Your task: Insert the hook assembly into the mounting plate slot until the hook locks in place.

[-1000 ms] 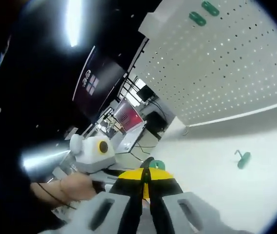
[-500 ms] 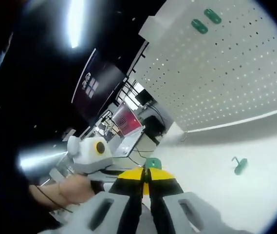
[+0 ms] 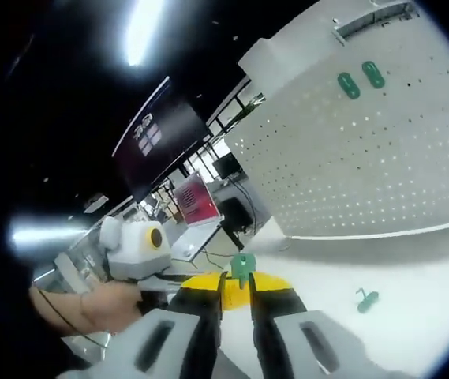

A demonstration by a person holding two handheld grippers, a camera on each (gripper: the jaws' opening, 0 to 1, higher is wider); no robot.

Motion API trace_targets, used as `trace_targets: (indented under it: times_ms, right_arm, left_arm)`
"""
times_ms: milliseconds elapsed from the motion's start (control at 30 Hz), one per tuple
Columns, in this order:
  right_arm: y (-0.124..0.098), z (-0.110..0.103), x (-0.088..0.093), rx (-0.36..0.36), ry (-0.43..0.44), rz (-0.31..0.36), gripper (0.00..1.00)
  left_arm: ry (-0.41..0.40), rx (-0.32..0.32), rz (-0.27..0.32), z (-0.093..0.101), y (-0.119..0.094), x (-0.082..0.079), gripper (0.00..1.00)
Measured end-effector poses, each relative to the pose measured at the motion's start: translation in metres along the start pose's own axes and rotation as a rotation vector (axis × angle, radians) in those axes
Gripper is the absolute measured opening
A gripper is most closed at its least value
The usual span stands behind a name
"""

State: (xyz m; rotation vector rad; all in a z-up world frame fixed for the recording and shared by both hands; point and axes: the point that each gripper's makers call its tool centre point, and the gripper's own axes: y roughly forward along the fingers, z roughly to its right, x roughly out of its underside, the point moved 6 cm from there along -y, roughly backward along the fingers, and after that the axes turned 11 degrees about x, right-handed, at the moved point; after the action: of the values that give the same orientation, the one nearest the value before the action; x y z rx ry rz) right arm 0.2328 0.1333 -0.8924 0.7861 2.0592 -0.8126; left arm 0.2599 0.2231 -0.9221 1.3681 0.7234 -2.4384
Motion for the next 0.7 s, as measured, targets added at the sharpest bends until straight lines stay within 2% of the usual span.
trace_targets:
  times_ms: [100, 200, 300, 400, 700]
  right_arm:
    - [0.003, 0.001, 0.003, 0.029, -0.005, 0.002, 0.1]
    - [0.004, 0.002, 0.0, 0.041, 0.037, 0.019, 0.1]
    - [0.005, 0.002, 0.0, 0.044, 0.04, 0.017, 0.1]
    - [0.005, 0.001, -0.001, 0.044, 0.05, 0.019, 0.08]
    - [0.008, -0.005, -0.006, 0.045, 0.049, 0.051, 0.04]
  left_arm:
    - [0.015, 0.009, 0.009, 0.005, 0.003, -0.001, 0.01]
    - [0.038, 0.008, 0.02, 0.009, 0.003, -0.001, 0.01]
    - [0.067, 0.005, 0.035, 0.012, 0.002, -0.004, 0.01]
    - [0.116, -0.012, 0.037, 0.013, 0.0, -0.007, 0.01]
    - [0.174, -0.047, 0.058, 0.013, -0.002, -0.017, 0.01]
